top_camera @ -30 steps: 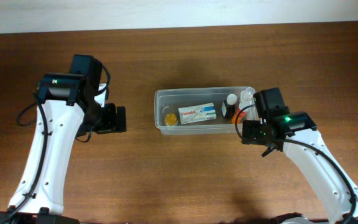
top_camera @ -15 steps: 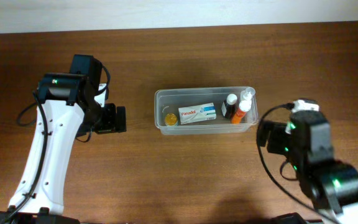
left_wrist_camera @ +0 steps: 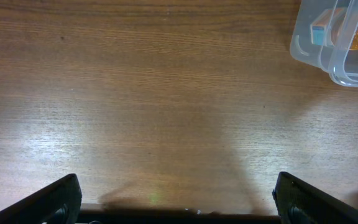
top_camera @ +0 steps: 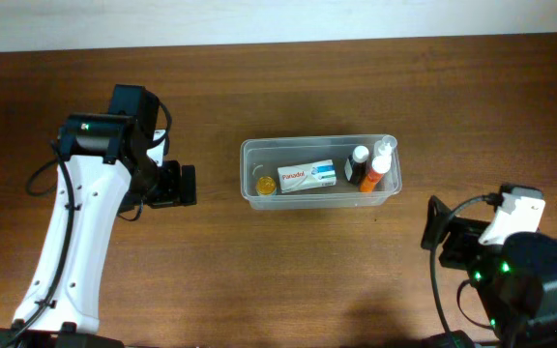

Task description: Pack container

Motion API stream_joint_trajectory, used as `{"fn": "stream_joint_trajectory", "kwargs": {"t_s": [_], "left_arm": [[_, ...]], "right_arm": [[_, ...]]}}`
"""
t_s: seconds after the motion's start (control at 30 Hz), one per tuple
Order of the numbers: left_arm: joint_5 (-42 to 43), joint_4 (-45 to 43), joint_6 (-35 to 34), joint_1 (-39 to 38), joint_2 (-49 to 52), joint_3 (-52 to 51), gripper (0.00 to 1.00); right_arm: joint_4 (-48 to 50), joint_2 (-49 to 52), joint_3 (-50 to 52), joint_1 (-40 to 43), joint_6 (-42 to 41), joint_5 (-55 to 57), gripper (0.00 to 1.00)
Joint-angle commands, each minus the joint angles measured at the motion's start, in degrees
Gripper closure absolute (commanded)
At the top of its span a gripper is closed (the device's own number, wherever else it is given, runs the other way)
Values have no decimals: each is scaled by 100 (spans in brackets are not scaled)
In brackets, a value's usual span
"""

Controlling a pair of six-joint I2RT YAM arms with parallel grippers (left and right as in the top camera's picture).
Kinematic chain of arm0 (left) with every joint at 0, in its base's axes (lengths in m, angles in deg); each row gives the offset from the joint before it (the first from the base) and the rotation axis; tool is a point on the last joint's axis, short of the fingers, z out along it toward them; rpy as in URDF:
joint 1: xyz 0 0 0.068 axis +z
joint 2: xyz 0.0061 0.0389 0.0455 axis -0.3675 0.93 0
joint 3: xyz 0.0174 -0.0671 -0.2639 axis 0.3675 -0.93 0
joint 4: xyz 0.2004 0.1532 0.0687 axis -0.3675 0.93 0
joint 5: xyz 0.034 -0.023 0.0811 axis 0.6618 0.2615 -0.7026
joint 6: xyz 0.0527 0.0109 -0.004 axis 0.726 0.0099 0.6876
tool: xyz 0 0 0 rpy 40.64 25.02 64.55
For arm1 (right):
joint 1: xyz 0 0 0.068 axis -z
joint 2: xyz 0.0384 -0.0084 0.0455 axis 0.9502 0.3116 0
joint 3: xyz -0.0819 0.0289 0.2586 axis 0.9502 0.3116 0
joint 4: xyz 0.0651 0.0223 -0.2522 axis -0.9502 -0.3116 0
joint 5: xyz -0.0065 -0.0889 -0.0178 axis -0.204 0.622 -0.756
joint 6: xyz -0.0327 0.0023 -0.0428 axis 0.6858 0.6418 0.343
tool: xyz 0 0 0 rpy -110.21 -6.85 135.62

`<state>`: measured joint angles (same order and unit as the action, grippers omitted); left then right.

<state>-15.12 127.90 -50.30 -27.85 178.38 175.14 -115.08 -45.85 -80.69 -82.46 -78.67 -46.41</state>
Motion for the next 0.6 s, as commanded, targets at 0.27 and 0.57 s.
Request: {"fn": "stream_joint_trajectory", "kwargs": {"t_s": [0.27,0.57], "left_arm": [[44,0,-74,7,-79,-15,1],[44,0,-72,7,-76,-15,0]], "right_arm": [[-24,-739,9,-55,-31,31,2],[-24,-1460,813,306,-31,28,2]]}}
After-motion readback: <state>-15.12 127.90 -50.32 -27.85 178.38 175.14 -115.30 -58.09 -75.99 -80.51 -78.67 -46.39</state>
